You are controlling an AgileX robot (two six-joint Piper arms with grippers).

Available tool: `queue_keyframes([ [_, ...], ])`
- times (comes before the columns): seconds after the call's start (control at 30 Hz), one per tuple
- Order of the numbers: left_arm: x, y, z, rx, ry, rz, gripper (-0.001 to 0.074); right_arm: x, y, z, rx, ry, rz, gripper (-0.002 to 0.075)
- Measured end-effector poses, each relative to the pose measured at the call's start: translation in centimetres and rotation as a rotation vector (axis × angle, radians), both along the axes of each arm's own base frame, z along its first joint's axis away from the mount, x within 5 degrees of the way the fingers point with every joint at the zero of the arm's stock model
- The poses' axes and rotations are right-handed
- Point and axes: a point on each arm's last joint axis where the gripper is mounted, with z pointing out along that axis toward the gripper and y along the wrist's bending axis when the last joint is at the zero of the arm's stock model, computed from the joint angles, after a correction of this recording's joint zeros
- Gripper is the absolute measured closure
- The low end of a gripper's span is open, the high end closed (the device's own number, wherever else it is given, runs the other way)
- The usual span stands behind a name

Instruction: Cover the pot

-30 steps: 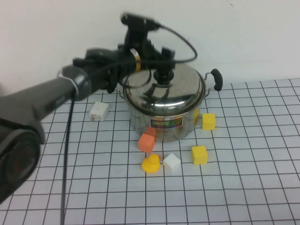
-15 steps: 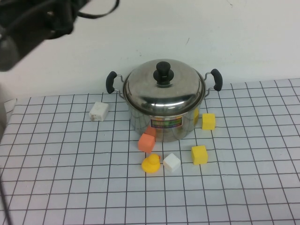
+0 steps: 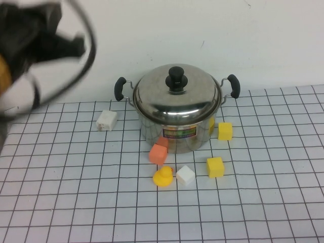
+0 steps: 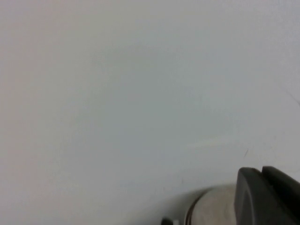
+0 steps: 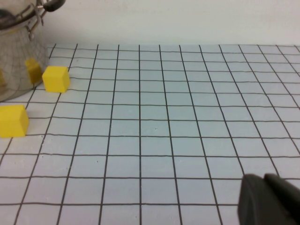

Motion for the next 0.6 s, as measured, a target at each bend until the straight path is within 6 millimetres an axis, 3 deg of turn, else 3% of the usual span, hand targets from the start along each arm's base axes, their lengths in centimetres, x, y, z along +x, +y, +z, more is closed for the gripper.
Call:
queue_keyframes([
  [0.3,-7.6,3.0,-6.8,0.032,0.082,0.002,0.0736,0.0,0.0,0.0,0.000,0.000,0.000,0.0717],
  [0.47,-10.3,4.0,-8.1,0.021,0.054,0.002,0.0736,0.0,0.0,0.0,0.000,0.000,0.000,0.0717],
  [0.6,-11.3,4.5,-8.8,0.017,0.042,0.004,0.0736,0.0,0.0,0.0,0.000,0.000,0.000,0.0717],
])
